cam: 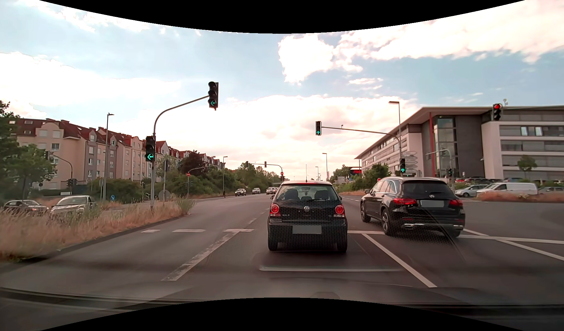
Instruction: Follow the waypoints while adhering to traffic rules and regulations
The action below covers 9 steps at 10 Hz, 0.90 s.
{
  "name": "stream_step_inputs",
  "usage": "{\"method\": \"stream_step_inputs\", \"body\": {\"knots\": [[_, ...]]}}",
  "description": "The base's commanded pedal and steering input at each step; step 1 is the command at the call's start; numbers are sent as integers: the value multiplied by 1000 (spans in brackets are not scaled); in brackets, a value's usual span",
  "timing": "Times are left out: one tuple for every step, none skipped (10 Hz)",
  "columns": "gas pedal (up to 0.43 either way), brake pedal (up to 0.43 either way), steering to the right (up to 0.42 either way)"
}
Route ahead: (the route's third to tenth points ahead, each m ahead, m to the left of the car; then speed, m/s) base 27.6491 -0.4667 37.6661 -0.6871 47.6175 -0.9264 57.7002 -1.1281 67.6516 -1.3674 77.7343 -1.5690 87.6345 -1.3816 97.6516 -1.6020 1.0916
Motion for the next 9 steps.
{"method": "stream_step_inputs", "body": {"knots": [[220, 0, -3], [228, 0, -3], [228, 0, -3], [248, 0, -3], [260, 0, -3], [268, 0, -2], [287, 0, -3], [299, 0, -3], [299, 0, -2]]}}
